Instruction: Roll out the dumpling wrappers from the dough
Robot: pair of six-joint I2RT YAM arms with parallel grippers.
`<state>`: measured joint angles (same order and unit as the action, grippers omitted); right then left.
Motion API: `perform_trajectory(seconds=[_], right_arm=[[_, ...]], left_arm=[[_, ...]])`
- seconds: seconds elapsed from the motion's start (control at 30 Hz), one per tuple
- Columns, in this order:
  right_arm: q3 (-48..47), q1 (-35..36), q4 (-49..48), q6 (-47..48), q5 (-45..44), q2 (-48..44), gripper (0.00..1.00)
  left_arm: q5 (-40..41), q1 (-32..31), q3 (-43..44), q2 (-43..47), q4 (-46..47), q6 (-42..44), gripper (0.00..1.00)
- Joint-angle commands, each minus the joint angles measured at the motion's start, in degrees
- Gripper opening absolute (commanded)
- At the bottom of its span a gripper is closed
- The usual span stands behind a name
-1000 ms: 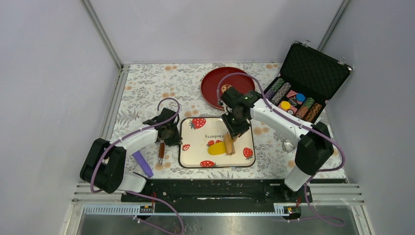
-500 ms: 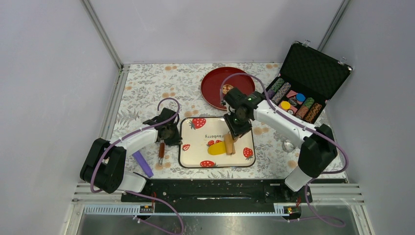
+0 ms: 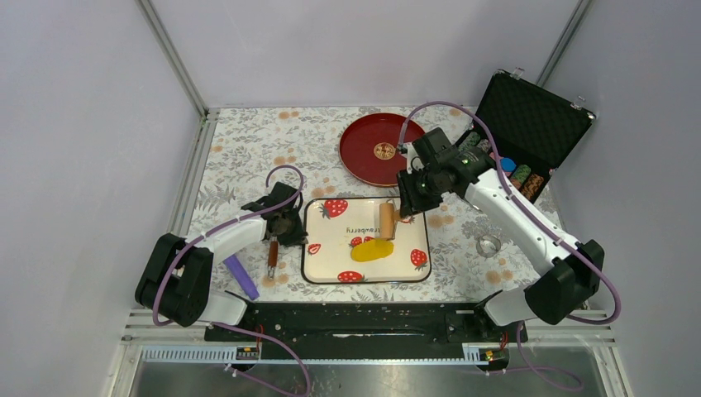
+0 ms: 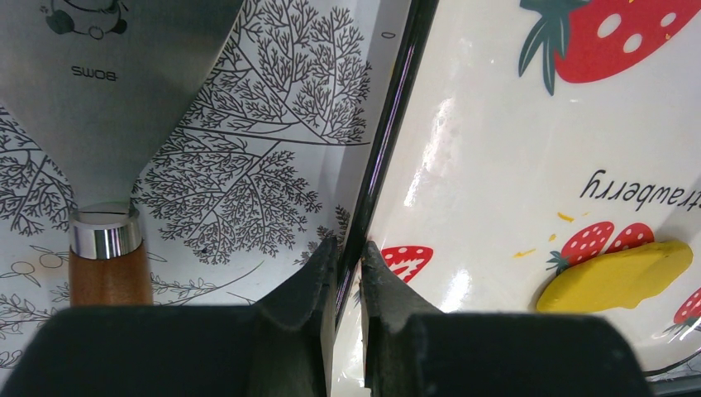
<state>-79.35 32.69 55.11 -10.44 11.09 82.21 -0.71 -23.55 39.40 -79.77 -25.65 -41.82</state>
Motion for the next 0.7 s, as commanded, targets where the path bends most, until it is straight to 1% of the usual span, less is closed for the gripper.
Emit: perform_trajectory(seconds=[0.0, 0.13, 0.33, 0.47, 0.53, 0.6, 0.67], right_arm=[[-3.1, 0.2, -1.3, 3.3, 5.0, -1.2, 0.00], [-3.0, 0.2, -3.8, 8.6, 4.8, -2.9, 0.00], [4.2, 0.1, -15.1, 16.3, 3.8, -12.5, 0.00], [10.9, 0.2, -21.3, 27.1, 9.9, -20.0, 0.00], [13.3, 0.2, -21.5, 35.4, 14.7, -22.8, 0.00], [15.0, 0.2, -21.1, 42.1, 16.7, -24.8, 0.00], [15.3, 0.2, -18.7, 48.0, 17.8, -25.2, 0.00]], left_arm=[[9.9, 0.7, -1.1, -2.2, -6.2, 1.6, 0.00], [9.9, 0.7, -1.1, -2.1, -6.1, 1.6, 0.00], [10.0, 0.7, -1.1, -2.1, -6.2, 1.6, 0.00], [10.0, 0.6, -0.8, -2.4, -6.3, 1.7, 0.00], [10.1, 0.6, -0.7, -2.5, -6.4, 1.7, 0.00], [10.2, 0.5, -0.7, -2.5, -6.4, 1.7, 0.00], [10.2, 0.5, -0.7, -2.6, -6.4, 1.7, 0.00]])
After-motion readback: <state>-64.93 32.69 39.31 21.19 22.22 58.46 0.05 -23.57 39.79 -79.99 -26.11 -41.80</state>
